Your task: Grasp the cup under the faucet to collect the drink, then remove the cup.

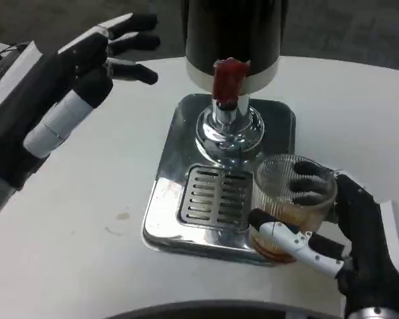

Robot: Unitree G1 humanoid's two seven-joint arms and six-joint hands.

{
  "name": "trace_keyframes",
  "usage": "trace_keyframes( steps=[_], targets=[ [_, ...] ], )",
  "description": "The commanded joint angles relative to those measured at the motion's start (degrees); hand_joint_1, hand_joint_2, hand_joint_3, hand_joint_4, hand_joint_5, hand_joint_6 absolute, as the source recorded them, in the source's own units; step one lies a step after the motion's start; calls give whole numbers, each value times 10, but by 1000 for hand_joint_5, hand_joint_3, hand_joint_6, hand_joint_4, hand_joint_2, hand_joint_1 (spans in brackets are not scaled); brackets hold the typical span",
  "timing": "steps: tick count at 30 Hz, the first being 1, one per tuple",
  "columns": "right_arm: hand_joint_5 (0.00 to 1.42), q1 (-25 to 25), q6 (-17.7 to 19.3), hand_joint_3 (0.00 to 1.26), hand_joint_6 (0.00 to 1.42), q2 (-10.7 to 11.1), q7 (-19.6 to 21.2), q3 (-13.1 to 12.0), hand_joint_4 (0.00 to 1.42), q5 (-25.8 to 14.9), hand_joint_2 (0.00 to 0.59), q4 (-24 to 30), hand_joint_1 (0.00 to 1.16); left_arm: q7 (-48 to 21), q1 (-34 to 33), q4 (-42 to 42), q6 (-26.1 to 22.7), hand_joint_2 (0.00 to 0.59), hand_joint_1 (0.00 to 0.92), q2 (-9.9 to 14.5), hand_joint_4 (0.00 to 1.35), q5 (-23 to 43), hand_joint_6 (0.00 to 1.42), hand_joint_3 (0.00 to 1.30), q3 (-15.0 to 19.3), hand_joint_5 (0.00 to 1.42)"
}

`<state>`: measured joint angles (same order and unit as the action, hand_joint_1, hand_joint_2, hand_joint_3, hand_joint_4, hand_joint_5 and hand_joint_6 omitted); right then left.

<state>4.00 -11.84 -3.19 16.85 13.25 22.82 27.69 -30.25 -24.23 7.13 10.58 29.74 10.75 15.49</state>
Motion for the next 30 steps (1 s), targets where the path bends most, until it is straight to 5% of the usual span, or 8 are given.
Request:
trace_keyframes(
  steps=[1, 22, 30],
  targets=[
    [942, 23, 1, 816, 512, -5, -15, 5, 903, 8, 175, 49, 934, 8, 59, 23, 0, 0, 0, 8, 225, 4, 275, 209, 18, 386],
    [929, 70, -6, 852, 516, 28, -110, 2, 948, 9, 169, 149, 1033, 56, 246, 82, 55, 0, 0, -11, 178, -89, 242, 188, -12, 315],
    [937, 83, -3, 862, 538, 41, -137, -1, 942, 1, 181, 169, 1074, 64, 286, 113, 101, 5, 0, 6, 58, -171, 156, 119, -22, 169]
  ],
)
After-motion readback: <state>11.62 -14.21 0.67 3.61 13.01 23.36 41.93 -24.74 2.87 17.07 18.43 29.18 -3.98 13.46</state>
